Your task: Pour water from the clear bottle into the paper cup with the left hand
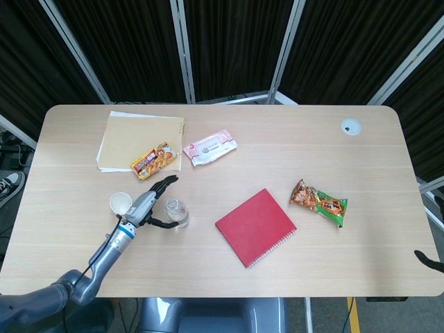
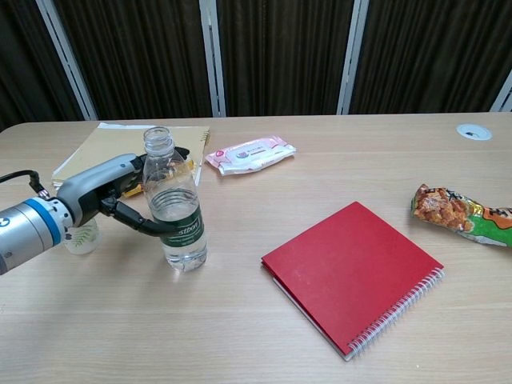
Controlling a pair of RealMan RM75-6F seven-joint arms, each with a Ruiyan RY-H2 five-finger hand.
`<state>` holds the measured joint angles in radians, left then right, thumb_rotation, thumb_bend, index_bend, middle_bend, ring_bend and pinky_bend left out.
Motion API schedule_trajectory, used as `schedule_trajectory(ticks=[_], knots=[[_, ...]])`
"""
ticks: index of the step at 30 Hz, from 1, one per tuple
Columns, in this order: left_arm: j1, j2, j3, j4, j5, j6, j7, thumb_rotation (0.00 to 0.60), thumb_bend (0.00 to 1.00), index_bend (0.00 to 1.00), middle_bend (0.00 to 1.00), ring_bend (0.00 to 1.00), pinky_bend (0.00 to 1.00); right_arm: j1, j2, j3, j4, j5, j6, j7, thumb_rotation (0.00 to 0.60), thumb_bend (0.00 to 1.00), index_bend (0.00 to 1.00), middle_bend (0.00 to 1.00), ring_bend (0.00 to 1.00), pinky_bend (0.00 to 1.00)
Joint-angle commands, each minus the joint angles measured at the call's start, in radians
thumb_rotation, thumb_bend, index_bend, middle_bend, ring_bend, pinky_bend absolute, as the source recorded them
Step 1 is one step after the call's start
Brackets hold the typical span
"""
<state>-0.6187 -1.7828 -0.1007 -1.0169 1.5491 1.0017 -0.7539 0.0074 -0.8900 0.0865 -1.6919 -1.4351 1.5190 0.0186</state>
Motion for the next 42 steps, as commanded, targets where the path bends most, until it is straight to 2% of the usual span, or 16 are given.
schedule_trajectory(ticks=[1, 5, 8, 10, 13, 18, 21, 23, 27, 30, 42], knots=[[-0.016, -0.028, 0.007, 0.03, 0.0, -0.008, -0.035, 0.6, 0.0, 0.0, 0.0, 0.0, 0.0, 0.001, -0.002, 0.001, 0.005, 0.007, -0.006, -0.001, 0.6, 0.0, 0.0, 0.0, 0.0, 0.0], [-0.031, -0.058, 0.013, 0.074, -0.003, -0.016, -0.069, 0.594, 0.0, 0.0, 0.0, 0.0, 0.0, 0.002, -0.003, 0.001, 0.008, 0.012, -0.012, 0.0, 0.6, 0.0, 0.0, 0.0, 0.0, 0.0], [-0.039, -0.073, 0.017, 0.096, -0.002, -0.014, -0.09, 0.591, 0.0, 0.0, 0.0, 0.01, 0.05, 0.003, -0.004, 0.0, 0.01, 0.014, -0.015, -0.001, 0.6, 0.0, 0.0, 0.0, 0.0, 0.0], [-0.042, -0.083, 0.019, 0.11, 0.001, -0.004, -0.101, 0.59, 0.0, 0.01, 0.04, 0.04, 0.1, 0.003, -0.005, 0.0, 0.011, 0.015, -0.017, -0.004, 0.6, 0.0, 0.0, 0.0, 0.0, 0.0], [-0.045, -0.096, 0.019, 0.125, -0.001, 0.003, -0.12, 0.59, 0.0, 0.12, 0.15, 0.12, 0.17, 0.004, -0.006, 0.001, 0.011, 0.018, -0.019, -0.006, 0.6, 0.0, 0.0, 0.0, 0.0, 0.0], [-0.049, -0.111, 0.021, 0.144, -0.007, 0.006, -0.152, 0.59, 0.0, 0.38, 0.29, 0.24, 0.28, 0.006, -0.007, -0.005, 0.012, 0.009, -0.026, -0.005, 0.6, 0.0, 0.0, 0.0, 0.0, 0.0], [-0.055, -0.109, 0.028, 0.145, -0.005, -0.001, -0.175, 0.591, 0.02, 0.48, 0.35, 0.28, 0.32, 0.011, -0.006, -0.01, 0.016, 0.003, -0.041, 0.003, 0.6, 0.0, 0.0, 0.0, 0.0, 0.0], [-0.058, -0.108, 0.03, 0.145, -0.005, -0.005, -0.183, 0.593, 0.1, 0.51, 0.37, 0.3, 0.34, 0.012, -0.006, -0.011, 0.016, 0.002, -0.043, 0.003, 0.6, 0.0, 0.0, 0.0, 0.0, 0.0], [-0.06, -0.109, 0.029, 0.147, -0.009, -0.002, -0.192, 0.6, 0.34, 0.51, 0.41, 0.33, 0.37, 0.011, -0.006, -0.01, 0.016, 0.0, -0.039, 0.004, 0.6, 0.0, 0.0, 0.0, 0.0, 0.0], [-0.061, -0.111, 0.023, 0.141, -0.018, 0.002, -0.188, 0.6, 0.43, 0.52, 0.43, 0.36, 0.39, 0.011, -0.006, -0.011, 0.015, 0.0, -0.039, 0.002, 0.6, 0.0, 0.0, 0.0, 0.0, 0.0], [-0.062, -0.073, 0.004, 0.057, -0.029, 0.041, -0.169, 0.6, 0.45, 0.55, 0.46, 0.38, 0.41, 0.01, -0.006, -0.012, 0.014, 0.002, -0.039, -0.001, 0.6, 0.0, 0.0, 0.0, 0.0, 0.0]])
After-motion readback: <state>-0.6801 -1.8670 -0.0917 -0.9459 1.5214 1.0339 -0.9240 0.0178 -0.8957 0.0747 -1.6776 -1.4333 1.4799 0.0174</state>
